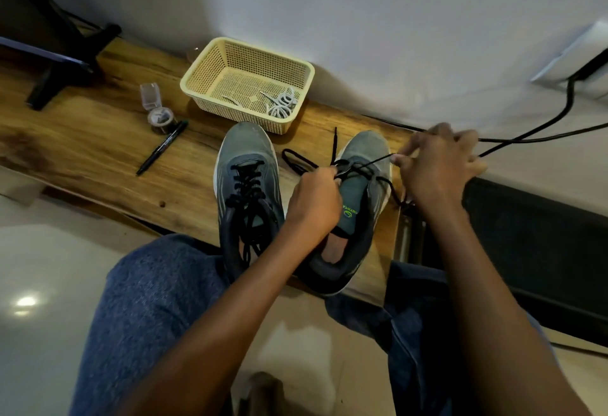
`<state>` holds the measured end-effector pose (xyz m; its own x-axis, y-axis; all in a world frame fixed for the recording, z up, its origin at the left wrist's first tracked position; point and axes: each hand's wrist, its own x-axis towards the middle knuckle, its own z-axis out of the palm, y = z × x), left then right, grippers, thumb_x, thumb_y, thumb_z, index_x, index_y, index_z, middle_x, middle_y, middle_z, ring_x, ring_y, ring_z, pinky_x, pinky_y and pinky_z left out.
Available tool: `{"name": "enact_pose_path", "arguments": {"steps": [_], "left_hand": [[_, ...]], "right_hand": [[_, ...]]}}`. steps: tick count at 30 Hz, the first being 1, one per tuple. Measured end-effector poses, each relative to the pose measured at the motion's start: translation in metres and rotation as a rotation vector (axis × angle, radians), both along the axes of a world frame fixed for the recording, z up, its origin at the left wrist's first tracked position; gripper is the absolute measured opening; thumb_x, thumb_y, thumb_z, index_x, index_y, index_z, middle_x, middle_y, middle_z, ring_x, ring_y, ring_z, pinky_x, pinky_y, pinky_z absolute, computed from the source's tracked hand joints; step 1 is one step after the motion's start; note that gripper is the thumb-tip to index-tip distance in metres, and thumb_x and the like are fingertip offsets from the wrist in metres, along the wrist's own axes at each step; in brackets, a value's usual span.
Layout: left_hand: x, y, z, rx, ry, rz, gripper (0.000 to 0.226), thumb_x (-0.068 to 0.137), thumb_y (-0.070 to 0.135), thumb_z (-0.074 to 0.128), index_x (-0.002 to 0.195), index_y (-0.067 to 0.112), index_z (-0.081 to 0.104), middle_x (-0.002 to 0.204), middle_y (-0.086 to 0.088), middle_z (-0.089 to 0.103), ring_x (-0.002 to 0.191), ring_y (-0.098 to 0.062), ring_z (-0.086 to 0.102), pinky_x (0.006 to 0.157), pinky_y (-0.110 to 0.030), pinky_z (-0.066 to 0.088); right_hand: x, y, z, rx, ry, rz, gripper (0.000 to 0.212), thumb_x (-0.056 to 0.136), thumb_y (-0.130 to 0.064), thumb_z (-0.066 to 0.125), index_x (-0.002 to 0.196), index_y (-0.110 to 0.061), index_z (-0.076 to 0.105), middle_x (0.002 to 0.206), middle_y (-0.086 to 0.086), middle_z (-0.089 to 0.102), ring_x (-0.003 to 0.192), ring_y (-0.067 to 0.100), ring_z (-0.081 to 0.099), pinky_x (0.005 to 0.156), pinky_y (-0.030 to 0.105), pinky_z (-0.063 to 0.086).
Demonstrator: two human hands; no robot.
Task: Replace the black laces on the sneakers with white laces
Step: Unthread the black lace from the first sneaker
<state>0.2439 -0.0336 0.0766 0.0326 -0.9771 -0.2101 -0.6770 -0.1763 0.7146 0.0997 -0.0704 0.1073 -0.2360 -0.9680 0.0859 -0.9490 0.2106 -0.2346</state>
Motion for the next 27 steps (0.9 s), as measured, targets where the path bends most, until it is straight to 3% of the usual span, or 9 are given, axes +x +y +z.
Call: {"name": "enact_pose_path", "arguments": {"steps": [3, 8, 12, 18, 23, 27], "left_hand": [[0.000, 0.000, 0.000, -0.008, -0.010, -0.007, 0.023, 0.098, 0.010, 0.046, 0.112, 0.009, 0.064, 0.101, -0.016, 0.067, 0.093, -0.033, 0.062, 0.077, -0.043, 0.051], [0.002, 0.001, 0.001, -0.012, -0.040, -0.006, 0.023, 0.100, 0.015, 0.044, 0.114, 0.010, 0.062, 0.100, -0.016, 0.066, 0.092, -0.033, 0.061, 0.078, -0.045, 0.051], [0.000, 0.003, 0.000, -0.027, -0.053, -0.021, 0.023, 0.100, 0.016, 0.044, 0.114, 0.011, 0.061, 0.098, -0.015, 0.065, 0.089, -0.032, 0.061, 0.073, -0.043, 0.051], [-0.001, 0.002, 0.000, -0.033, -0.061, -0.030, 0.023, 0.100, 0.017, 0.043, 0.113, 0.010, 0.061, 0.096, -0.014, 0.065, 0.087, -0.032, 0.061, 0.070, -0.041, 0.050], [-0.002, 0.002, 0.000, -0.025, -0.062, -0.022, 0.024, 0.100, 0.017, 0.043, 0.113, 0.011, 0.062, 0.098, -0.015, 0.065, 0.089, -0.033, 0.061, 0.073, -0.043, 0.051], [-0.002, 0.000, 0.002, -0.016, -0.012, -0.005, 0.025, 0.100, 0.017, 0.043, 0.113, 0.009, 0.063, 0.099, -0.016, 0.066, 0.090, -0.033, 0.061, 0.076, -0.042, 0.051]], "right_hand": [[-0.006, 0.000, -0.003, 0.048, 0.027, -0.052, 0.010, 0.083, -0.028, 0.071, 0.085, -0.020, 0.065, 0.124, 0.005, 0.049, 0.123, 0.032, 0.031, 0.093, 0.050, 0.028], [0.017, 0.003, -0.013, 0.103, -0.089, 0.248, 0.033, 0.077, -0.032, 0.077, 0.103, -0.020, 0.061, 0.127, 0.007, 0.042, 0.124, 0.033, 0.033, 0.099, 0.051, 0.034], [0.032, 0.009, -0.019, 0.114, 0.001, 0.344, 0.030, 0.077, -0.031, 0.077, 0.102, -0.020, 0.064, 0.129, 0.007, 0.043, 0.125, 0.032, 0.029, 0.100, 0.052, 0.033], [0.033, 0.009, -0.016, 0.164, 0.060, 0.343, 0.025, 0.080, -0.046, 0.071, 0.093, -0.026, 0.072, 0.126, 0.002, 0.048, 0.124, 0.031, 0.027, 0.096, 0.049, 0.030], [0.033, 0.009, -0.018, 0.127, 0.073, 0.352, 0.014, 0.087, -0.032, 0.065, 0.097, -0.024, 0.072, 0.123, 0.001, 0.052, 0.119, 0.031, 0.030, 0.094, 0.050, 0.032], [0.018, 0.006, -0.008, 0.027, 0.070, 0.149, 0.007, 0.085, -0.025, 0.067, 0.090, -0.025, 0.070, 0.124, -0.001, 0.050, 0.122, 0.031, 0.030, 0.090, 0.048, 0.027]]}}
